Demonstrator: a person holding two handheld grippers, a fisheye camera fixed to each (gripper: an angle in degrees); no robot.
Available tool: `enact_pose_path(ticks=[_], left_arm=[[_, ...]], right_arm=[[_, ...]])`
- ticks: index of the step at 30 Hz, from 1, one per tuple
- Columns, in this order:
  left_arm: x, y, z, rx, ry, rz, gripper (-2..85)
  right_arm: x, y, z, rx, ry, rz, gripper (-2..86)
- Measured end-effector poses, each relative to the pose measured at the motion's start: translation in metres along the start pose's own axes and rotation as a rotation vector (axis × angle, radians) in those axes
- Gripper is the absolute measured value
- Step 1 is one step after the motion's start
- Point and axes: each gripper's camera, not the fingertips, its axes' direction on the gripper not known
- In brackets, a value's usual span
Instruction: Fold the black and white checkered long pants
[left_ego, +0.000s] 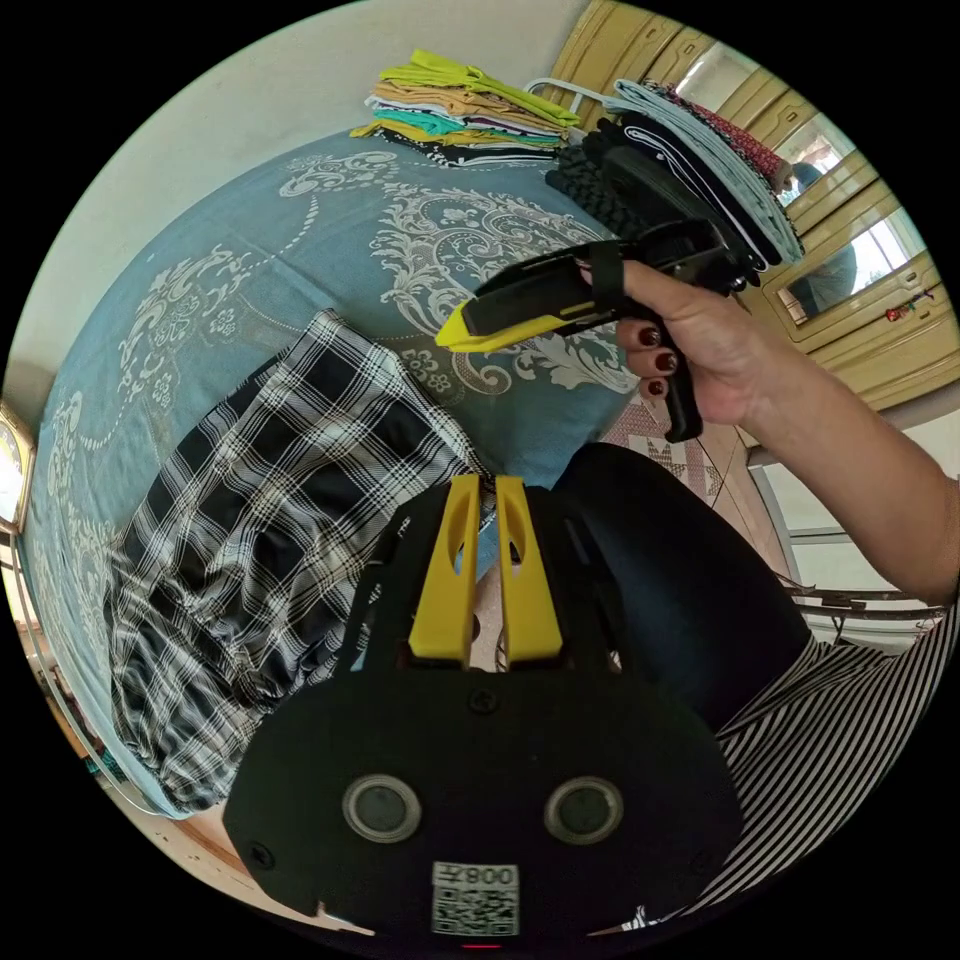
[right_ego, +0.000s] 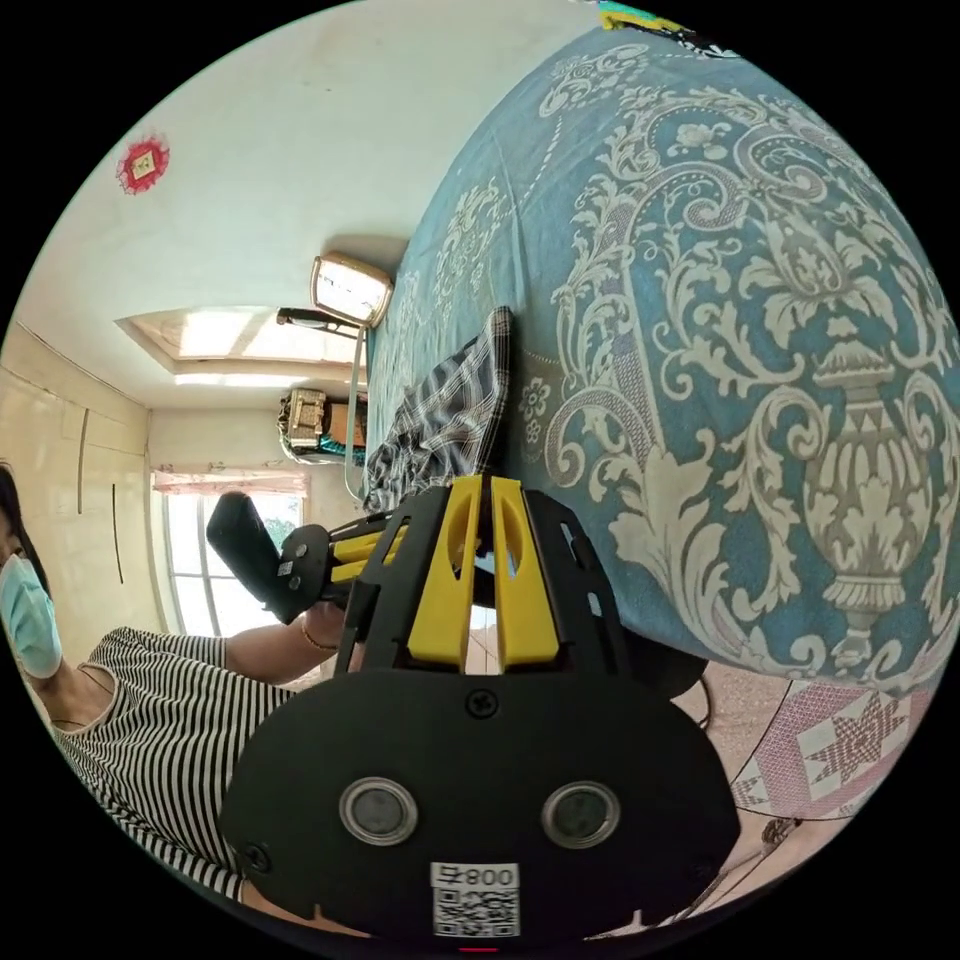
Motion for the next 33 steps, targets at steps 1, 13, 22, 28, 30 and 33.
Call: enact_pose_path(ticks=[1,13,22,28,30,33], left_arm=[[0.0,-0.002,-0.002,0.002,0.006,-0.002,1.8],[0.001,-0.012,-0.006,0.006,0.054,-0.005,1.9],[0.0,-0.01,-0.007,0.01,0.063,0.0,2.4],[0.003,-0.006,-0.014,0.027,0.052,0.013,2.6],[0.005,-0.005,-0.015,0.034,0.056,0.02,2.6],[0.01,-0.004,-0.015,0.048,0.064,0.038,2.7]], right_arm=[[-0.003,-0.014,0.003,-0.014,0.029,-0.011,7.1],[-0.051,-0.119,0.051,-0.156,0.304,-0.115,7.3],[-0.068,-0.146,0.059,-0.197,0.331,-0.1,2.9],[-0.082,-0.153,0.051,-0.214,0.345,-0.125,1.1],[-0.086,-0.154,0.042,-0.199,0.332,-0.125,1.0],[-0.089,-0.154,0.023,-0.179,0.32,-0.124,0.8]])
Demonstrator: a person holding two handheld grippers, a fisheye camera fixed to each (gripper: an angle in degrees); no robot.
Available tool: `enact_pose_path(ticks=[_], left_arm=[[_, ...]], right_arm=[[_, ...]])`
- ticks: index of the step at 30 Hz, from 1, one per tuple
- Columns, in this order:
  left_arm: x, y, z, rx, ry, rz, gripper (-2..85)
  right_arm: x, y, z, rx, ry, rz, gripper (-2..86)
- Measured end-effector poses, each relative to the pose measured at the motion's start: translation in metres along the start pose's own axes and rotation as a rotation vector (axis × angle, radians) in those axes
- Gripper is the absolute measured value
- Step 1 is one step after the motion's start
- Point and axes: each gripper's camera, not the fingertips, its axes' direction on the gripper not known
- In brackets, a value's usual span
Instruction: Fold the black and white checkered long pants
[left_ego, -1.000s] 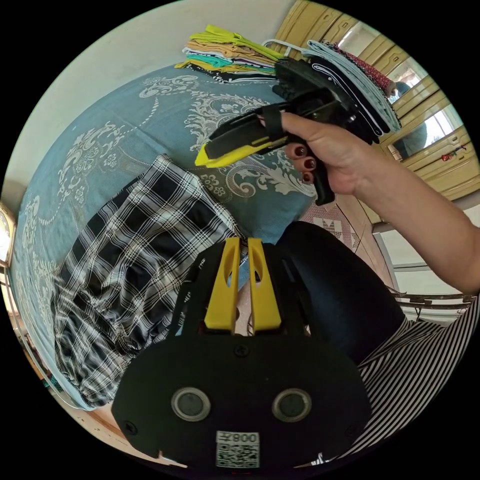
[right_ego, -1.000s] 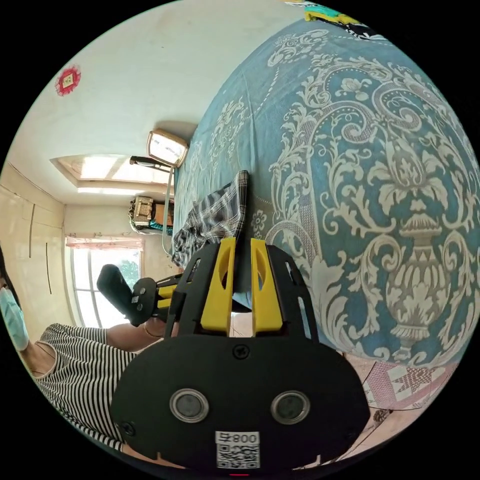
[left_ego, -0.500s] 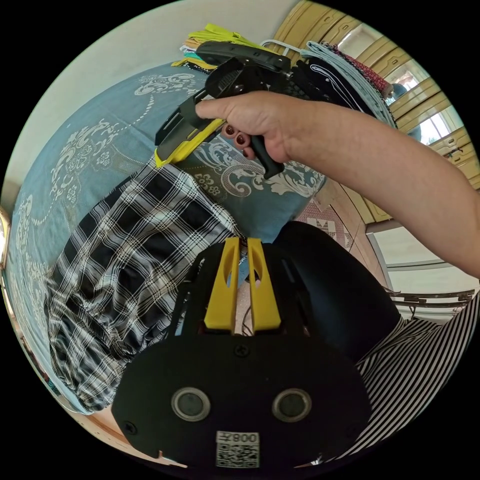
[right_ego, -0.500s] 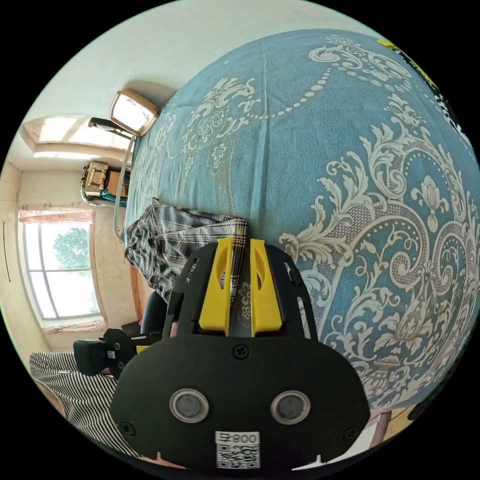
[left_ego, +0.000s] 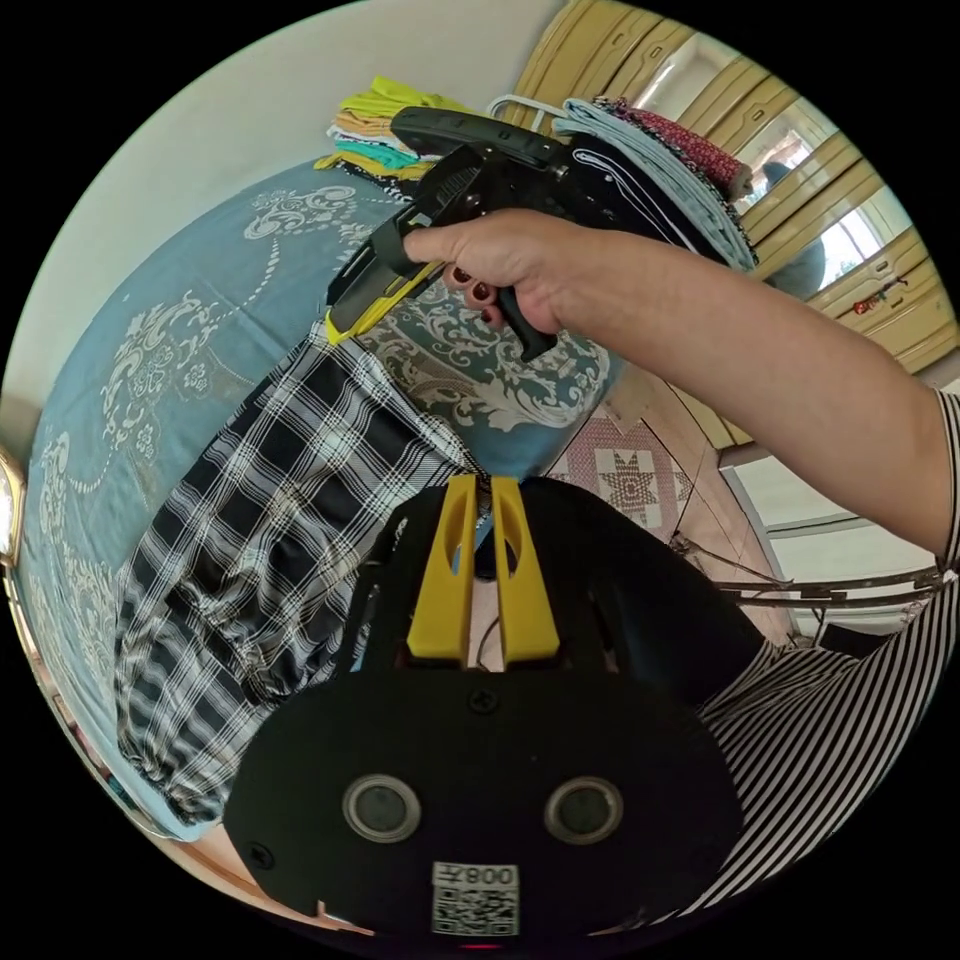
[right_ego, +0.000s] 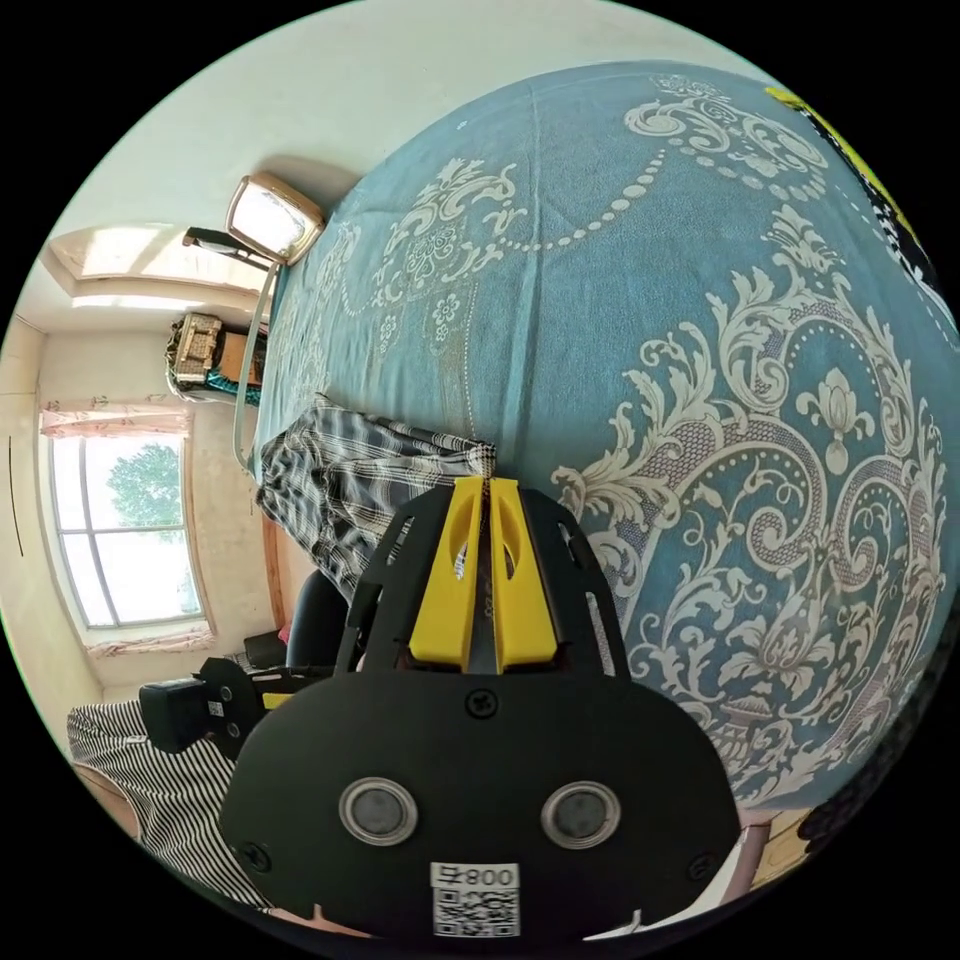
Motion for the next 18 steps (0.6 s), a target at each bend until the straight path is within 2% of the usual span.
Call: enact_pose_path(ticks=[12,18], left_arm=[[0.03,0.003,0.018,0.066,0.072,0.155,2.8],[0.016,0.038,0.038,0.067,0.089,0.168,2.7]], right_arm=[[0.032,0.047,-0.085,0.115,0.04,0.11,0.6],[0.026,0.058,-0.092,0.123,0.047,0.15,0.6]])
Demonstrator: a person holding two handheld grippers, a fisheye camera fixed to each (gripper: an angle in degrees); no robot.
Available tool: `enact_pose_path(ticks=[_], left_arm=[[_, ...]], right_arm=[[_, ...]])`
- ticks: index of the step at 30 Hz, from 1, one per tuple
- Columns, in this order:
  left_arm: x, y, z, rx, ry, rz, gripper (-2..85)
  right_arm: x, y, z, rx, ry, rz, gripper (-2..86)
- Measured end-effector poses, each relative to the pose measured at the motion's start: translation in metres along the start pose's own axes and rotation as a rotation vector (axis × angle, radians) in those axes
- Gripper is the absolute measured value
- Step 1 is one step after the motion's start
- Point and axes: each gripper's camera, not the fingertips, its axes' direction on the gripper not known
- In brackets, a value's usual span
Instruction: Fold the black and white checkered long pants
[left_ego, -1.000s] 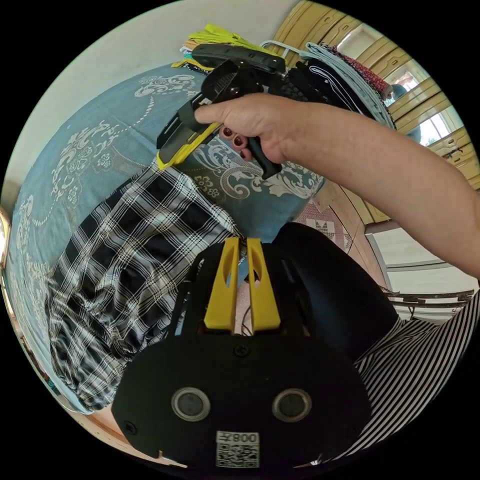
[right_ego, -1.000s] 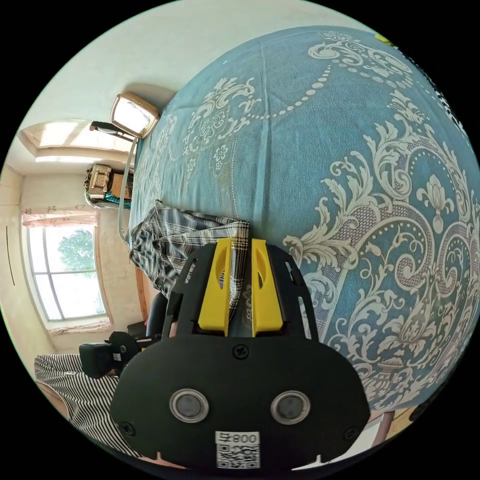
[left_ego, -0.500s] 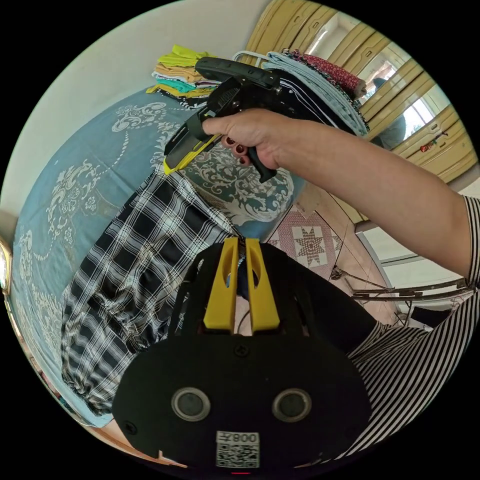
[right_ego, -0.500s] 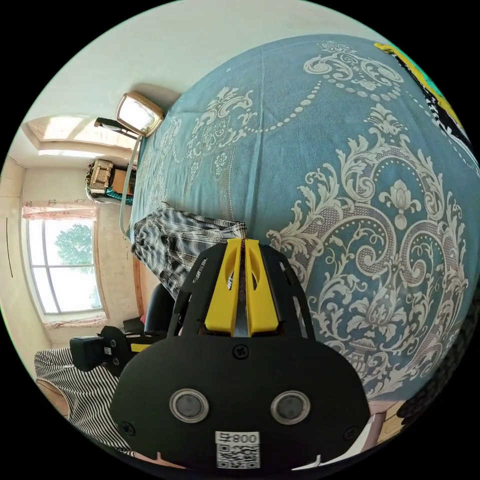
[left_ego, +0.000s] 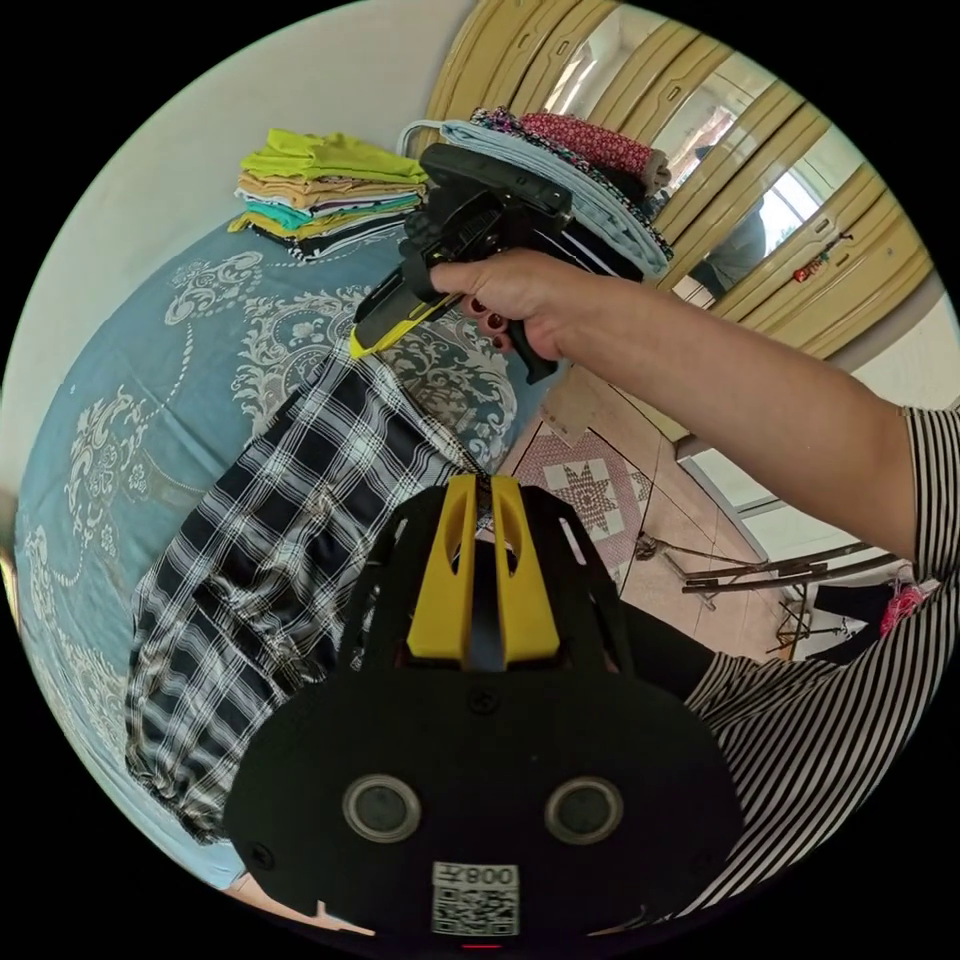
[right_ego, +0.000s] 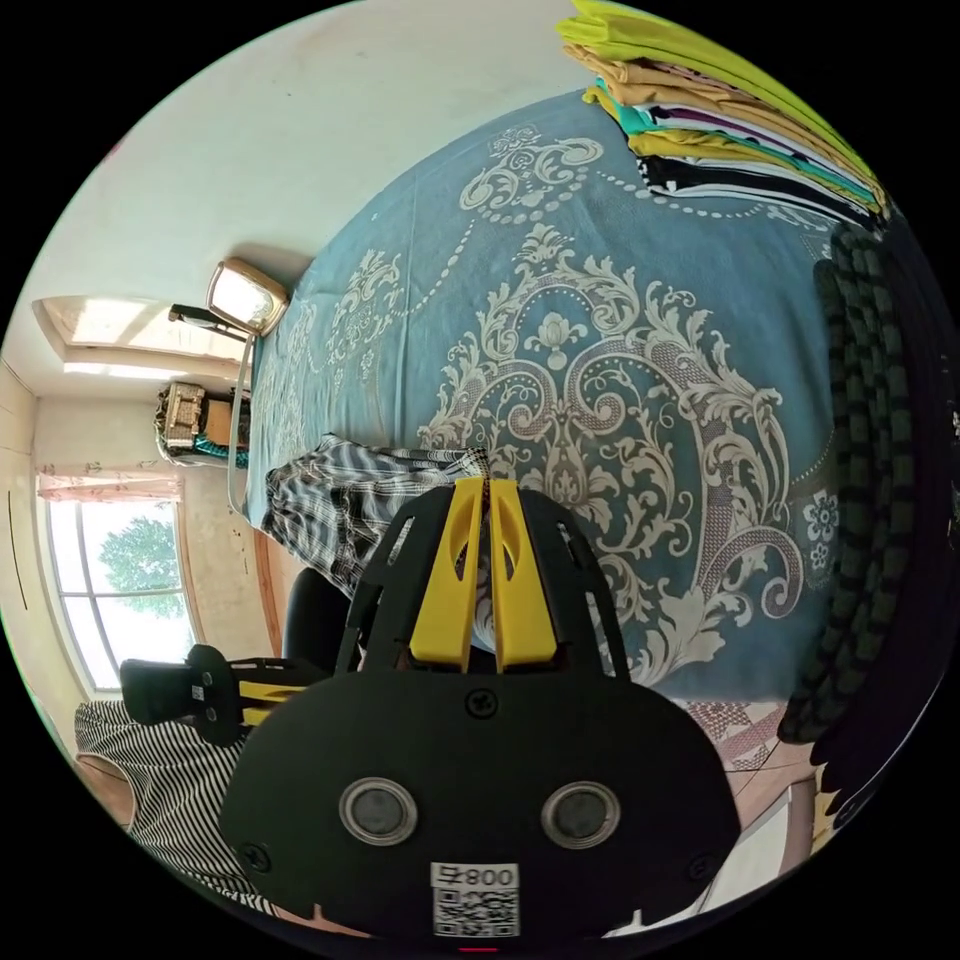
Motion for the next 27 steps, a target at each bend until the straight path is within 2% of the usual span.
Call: enact_pose_path(ticks=[5,11,18,27], left_arm=[[-0.032,0.052,0.0,0.037,0.033,-0.074,2.7],[-0.079,0.139,-0.018,0.155,0.085,-0.179,2.7],[-0.136,0.275,-0.033,0.249,0.07,-0.324,2.8],[-0.208,0.459,-0.029,0.366,0.05,-0.581,2.9]], right_arm=[[-0.031,-0.007,0.003,0.01,-0.02,-0.02,0.7],[-0.092,-0.018,-0.002,0.054,-0.144,-0.095,0.7],[-0.189,-0.034,0.024,0.059,-0.276,-0.202,0.7],[-0.327,-0.067,0.095,-0.033,-0.322,-0.334,0.7]])
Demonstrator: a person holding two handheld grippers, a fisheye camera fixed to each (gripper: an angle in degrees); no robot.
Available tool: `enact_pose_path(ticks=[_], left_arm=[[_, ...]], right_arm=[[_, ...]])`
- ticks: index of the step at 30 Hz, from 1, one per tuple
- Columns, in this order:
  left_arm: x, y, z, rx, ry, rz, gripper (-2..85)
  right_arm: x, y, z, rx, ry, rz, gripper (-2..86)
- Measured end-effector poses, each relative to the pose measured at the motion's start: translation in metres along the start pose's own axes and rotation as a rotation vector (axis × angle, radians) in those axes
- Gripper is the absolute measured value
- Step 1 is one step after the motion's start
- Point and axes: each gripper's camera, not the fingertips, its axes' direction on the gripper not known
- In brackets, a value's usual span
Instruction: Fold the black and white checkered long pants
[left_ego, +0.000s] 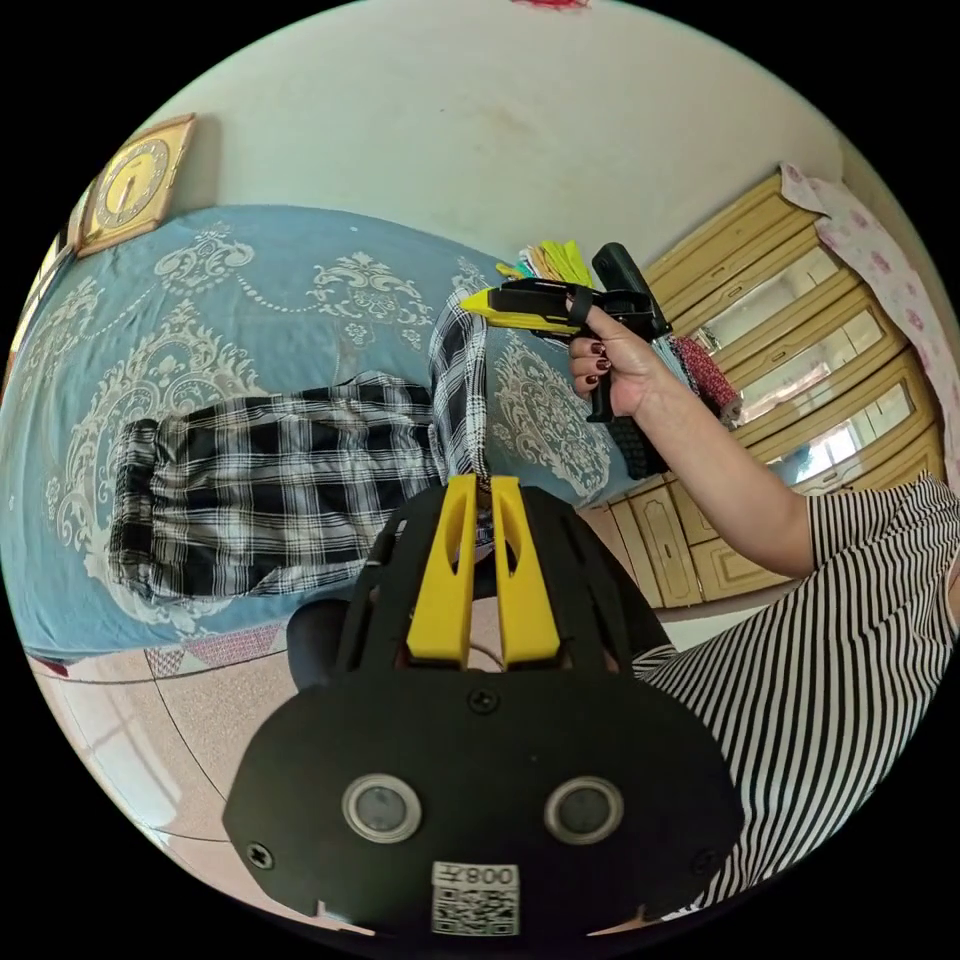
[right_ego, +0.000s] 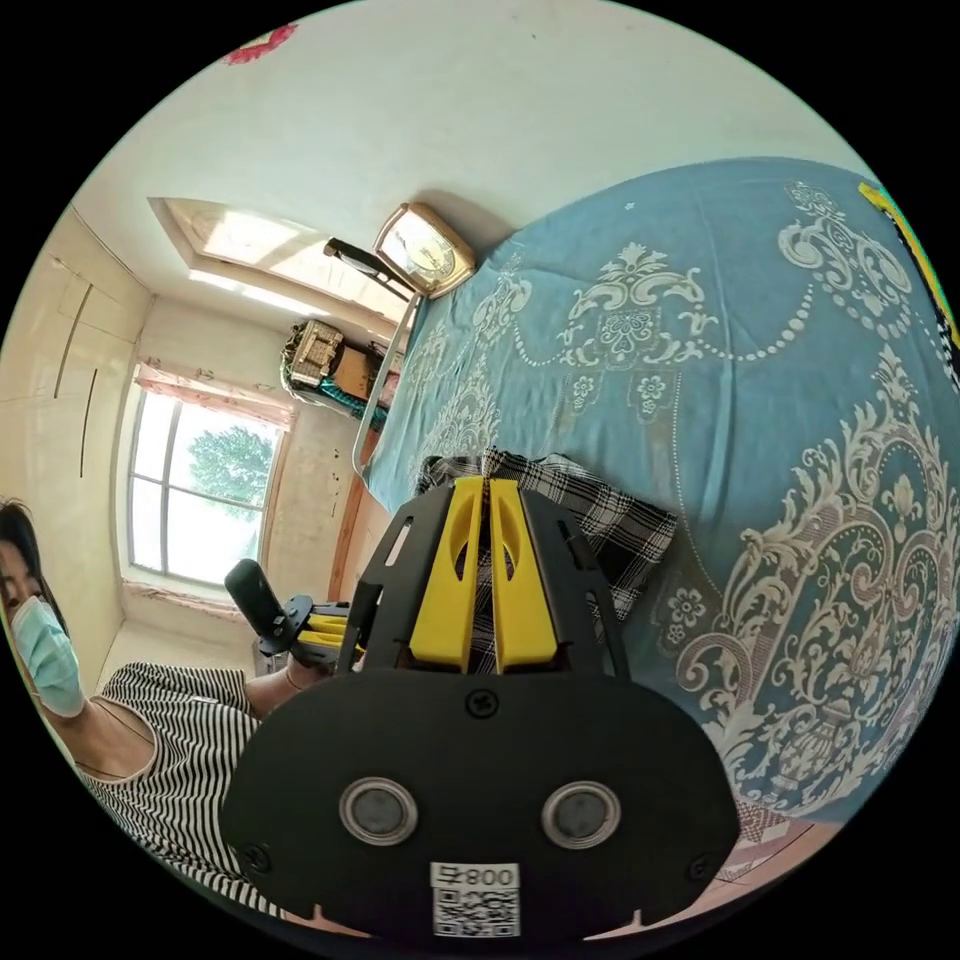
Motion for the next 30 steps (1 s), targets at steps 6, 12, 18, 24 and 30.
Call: enact_pose_path(ticks=[6,12,18,24,30], left_arm=[[-0.088,0.062,-0.017,0.036,-0.035,-0.092,2.9],[-0.169,0.121,-0.025,0.051,-0.08,-0.177,2.9],[-0.246,0.176,-0.028,0.064,-0.102,-0.277,2.9],[-0.311,0.222,-0.026,0.066,-0.112,-0.347,2.8],[-0.361,0.262,-0.019,0.083,-0.097,-0.406,2.8]], right_arm=[[-0.049,-0.047,0.077,-0.076,-0.006,-0.038,0.7],[-0.092,-0.092,0.152,-0.151,-0.004,-0.066,0.7],[-0.125,-0.131,0.227,-0.226,0.005,-0.079,0.7],[-0.158,-0.168,0.293,-0.289,0.013,-0.091,0.8],[-0.187,-0.2,0.347,-0.341,0.033,-0.102,0.9]])
